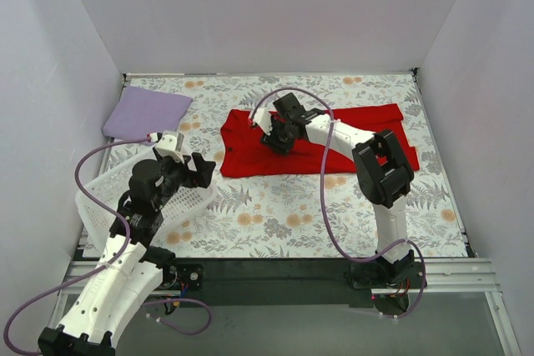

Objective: Fold and stack the t-shirts
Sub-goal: Fold the tshirt

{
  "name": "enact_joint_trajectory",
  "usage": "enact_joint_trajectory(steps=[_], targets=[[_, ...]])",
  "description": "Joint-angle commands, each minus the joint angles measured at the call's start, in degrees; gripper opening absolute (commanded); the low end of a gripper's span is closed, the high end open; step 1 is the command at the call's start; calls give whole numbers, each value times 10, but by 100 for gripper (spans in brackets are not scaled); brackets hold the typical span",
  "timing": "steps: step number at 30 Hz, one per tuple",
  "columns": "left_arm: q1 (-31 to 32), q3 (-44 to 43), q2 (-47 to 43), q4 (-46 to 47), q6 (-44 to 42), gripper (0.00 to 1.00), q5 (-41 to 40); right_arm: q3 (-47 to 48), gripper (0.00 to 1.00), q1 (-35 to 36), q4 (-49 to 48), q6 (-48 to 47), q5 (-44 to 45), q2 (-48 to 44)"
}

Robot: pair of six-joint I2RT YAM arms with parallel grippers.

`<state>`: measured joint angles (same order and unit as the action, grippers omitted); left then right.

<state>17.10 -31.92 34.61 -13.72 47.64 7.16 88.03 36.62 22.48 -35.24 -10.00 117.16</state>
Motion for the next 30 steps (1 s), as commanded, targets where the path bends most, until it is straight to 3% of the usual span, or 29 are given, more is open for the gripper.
enact_joint_trajectory(steps=[1,7,12,18,21,30], targets=[[0,8,-23,10,5,78,-11,32,55,8,-8,11,25,16],[1,12,-32,10,8,78,-16,38,49,9,-7,11,38,28],[0,12,-30,11,8,79,-12,38,24,10,-7,12,52,25],[0,13,-30,11,9,78,-10,49,13,7,-6,12,70,4],[1,12,-28,12,9,78,-8,60,2,-2,-9,22,80,4],[0,14,-31,12,8,78,-5,85,3,-58,-28,72,166,32]])
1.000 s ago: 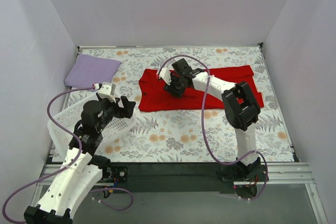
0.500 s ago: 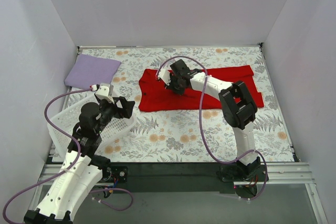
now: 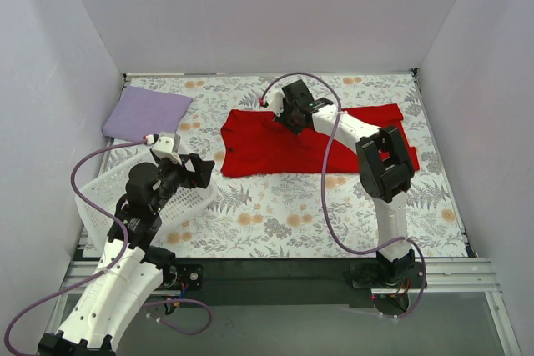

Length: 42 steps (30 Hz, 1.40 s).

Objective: Fold and stack the t-shirts
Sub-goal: Fold the tshirt

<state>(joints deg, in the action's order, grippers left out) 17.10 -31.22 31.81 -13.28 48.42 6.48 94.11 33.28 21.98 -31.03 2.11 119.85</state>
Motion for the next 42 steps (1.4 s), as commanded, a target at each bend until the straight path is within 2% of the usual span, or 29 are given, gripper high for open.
enact_joint_trajectory(steps=[1,2,3,5,7,8,9,14,15,17,18,21,23,25,26,29,34,38,42], targets=[[1,7,-3,8,0,78,3,22,9,-29,-24,32,45,6],[0,7,-2,10,0,78,3,19,32,-39,-24,33,44,5],[0,8,-1,9,0,79,4,17,46,-43,-25,35,41,5],[1,7,1,9,1,78,6,2,65,-51,-24,40,27,-8],[0,7,2,10,1,78,6,-8,70,-55,-25,46,16,-19],[0,7,3,10,1,78,6,-11,78,-58,-25,47,9,-23],[0,7,4,10,3,78,7,-13,80,-59,-24,49,-3,-28],[1,4,18,18,28,78,16,-38,86,-88,-16,48,-78,-77],[0,2,33,21,39,79,25,-46,88,-95,-11,39,-135,-87],[0,-2,53,33,92,78,41,-86,89,-116,12,-16,-210,-131],[0,-4,74,40,117,78,59,-107,89,-123,16,-39,-281,-150],[0,-4,115,73,228,75,85,-184,89,-140,50,-135,-372,-217],[1,-3,165,110,306,69,128,-225,89,-143,73,-187,-397,-263],[7,-9,217,151,349,68,167,-289,89,-146,73,-214,-410,-309],[15,-15,236,153,375,68,162,-306,88,-149,73,-217,-414,-325],[57,-52,299,129,399,67,105,-361,88,-169,71,-207,-433,-378],[153,-127,404,19,480,66,-8,-415,88,-227,69,-174,-442,-436],[196,-175,461,-40,553,65,-136,-464,88,-252,58,-169,-458,-462],[210,-206,508,-84,585,64,-188,-481,88,-275,57,-166,-477,-474]])
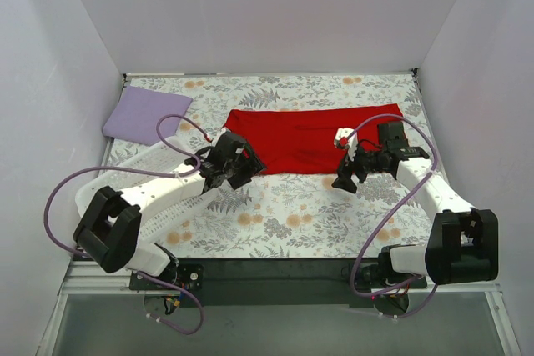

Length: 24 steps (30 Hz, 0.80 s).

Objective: Fold and stack the t-shirts
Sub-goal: Fold the tshirt

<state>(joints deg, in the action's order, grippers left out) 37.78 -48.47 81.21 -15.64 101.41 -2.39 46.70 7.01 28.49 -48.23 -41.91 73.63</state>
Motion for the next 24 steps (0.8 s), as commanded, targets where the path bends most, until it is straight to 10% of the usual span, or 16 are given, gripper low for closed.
enact_joint_trajectory(steps=[1,24], targets=[[4,-36,19,-62,53,64,-102,-6,88,-21,-7,8,-41,-11],[4,-41,66,-126,53,64,-176,-14,86,-38,-5,2,-61,-8]])
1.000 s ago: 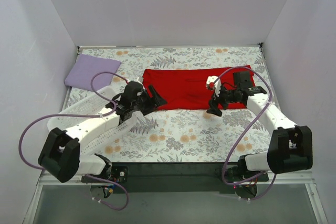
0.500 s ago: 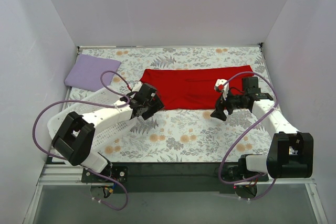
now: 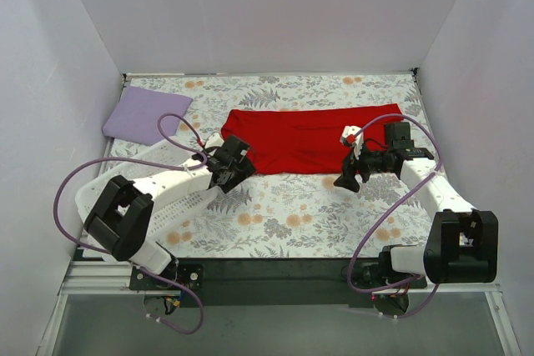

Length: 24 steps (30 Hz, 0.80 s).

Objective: Fold and stack the t-shirts
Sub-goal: Fold the tshirt

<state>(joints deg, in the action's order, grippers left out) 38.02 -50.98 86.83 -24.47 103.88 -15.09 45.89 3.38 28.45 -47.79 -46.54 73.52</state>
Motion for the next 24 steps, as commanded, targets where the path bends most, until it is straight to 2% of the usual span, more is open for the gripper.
enact_joint_trajectory(steps=[1,9,20,24], targets=[[1,-20,14,-48,47,63,-56,-6,86,-1,-6,-2,-14,-6],[-1,-104,98,-180,128,57,-123,-6,86,-2,-6,-3,-11,-7],[-17,-184,158,-188,99,56,-165,-6,86,-2,-3,-5,-12,-2],[-22,-191,174,-191,91,51,-166,-5,86,-3,-1,-7,-13,-2]])
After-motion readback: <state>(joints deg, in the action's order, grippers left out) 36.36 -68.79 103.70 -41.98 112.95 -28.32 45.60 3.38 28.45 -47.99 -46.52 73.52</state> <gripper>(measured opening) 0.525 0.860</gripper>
